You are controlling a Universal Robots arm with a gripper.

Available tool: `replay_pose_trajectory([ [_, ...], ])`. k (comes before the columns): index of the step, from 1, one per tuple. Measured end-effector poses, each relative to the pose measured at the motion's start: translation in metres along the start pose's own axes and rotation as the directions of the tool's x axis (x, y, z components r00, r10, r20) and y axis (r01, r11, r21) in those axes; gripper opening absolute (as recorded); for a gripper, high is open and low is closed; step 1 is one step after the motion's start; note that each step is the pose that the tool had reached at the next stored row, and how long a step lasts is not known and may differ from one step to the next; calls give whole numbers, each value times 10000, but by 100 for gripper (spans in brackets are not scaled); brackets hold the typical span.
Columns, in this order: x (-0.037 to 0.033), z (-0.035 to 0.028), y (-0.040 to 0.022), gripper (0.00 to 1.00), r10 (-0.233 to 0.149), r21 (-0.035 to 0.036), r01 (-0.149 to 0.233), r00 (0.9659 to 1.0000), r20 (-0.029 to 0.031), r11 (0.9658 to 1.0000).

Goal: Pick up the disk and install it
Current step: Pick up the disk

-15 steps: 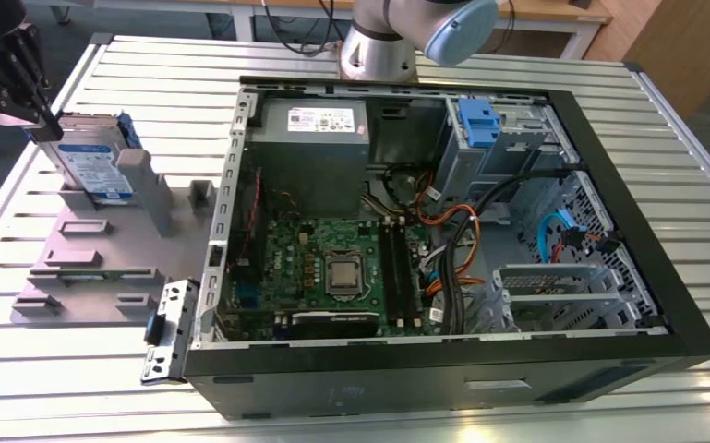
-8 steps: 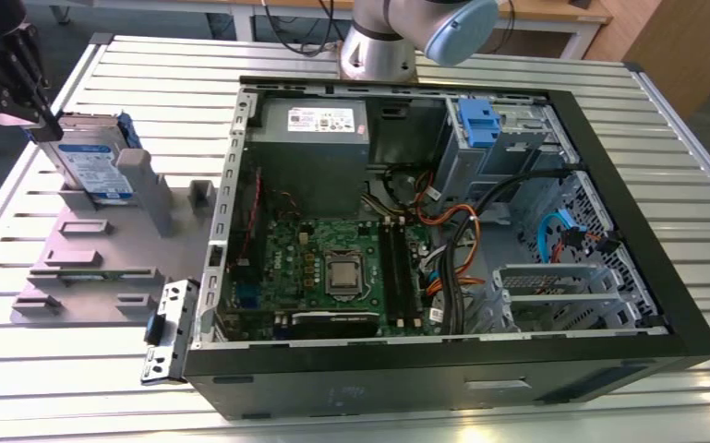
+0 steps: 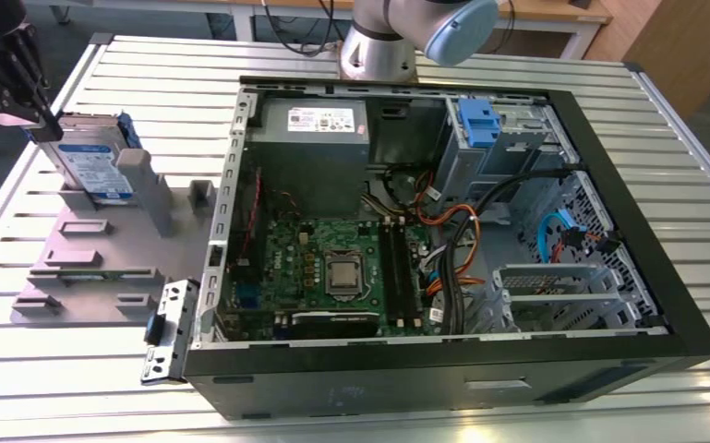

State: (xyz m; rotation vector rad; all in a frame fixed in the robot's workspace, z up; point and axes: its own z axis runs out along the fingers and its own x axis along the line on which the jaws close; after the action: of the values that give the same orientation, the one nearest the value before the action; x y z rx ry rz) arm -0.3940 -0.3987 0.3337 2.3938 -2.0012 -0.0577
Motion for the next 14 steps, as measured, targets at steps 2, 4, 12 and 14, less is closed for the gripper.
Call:
replay_pose_trajectory([
  [2,0,0,0,11,-29,-1,29,10000,-1,10000],
  [4,0,0,0,11,-58,-1,58,10000,-2,10000],
  [12,0,0,0,11,-172,-3,172,9999,-7,9999],
  [14,0,0,0,11,-201,-3,201,9998,-8,9998],
])
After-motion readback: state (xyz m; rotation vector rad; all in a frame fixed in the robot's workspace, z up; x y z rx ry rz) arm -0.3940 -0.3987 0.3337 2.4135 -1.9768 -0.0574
